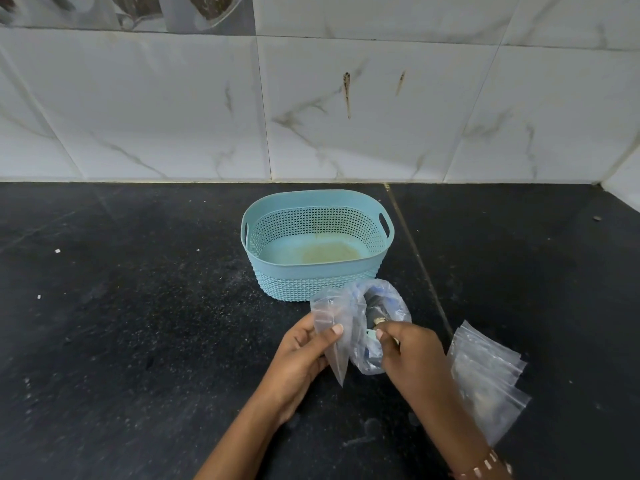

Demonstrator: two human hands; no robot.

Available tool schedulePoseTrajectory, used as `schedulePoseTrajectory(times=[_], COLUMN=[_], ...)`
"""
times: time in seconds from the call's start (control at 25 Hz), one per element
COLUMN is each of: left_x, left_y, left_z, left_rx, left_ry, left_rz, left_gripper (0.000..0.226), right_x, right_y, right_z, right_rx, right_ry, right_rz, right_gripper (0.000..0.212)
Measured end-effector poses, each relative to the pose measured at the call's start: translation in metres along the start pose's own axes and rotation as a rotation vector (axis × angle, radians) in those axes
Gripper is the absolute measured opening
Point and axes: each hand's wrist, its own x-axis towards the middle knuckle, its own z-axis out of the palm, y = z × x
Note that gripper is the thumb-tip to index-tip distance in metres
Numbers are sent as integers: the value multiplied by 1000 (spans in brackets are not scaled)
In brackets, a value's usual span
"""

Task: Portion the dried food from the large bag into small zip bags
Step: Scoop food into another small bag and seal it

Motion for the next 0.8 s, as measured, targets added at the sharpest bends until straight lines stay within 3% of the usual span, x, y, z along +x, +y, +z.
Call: schedulePoseTrajectory(times=[0.24,0.48,0.8], left_x=[10,8,2], left_y=[5,6,-2], left_z=[10,6,-9], left_rx=[172,220,302], left_ry=[-27,-34,-21], left_rz=[89,141,179], left_gripper=[34,39,35], right_x=[11,15,13], right_y=[2,5,11], right_z=[-4,-16,-26], right_rx=[248,581,684], right_ry=[-87,-70,-79], right_rz=[238,514,536], right_gripper=[18,24,18])
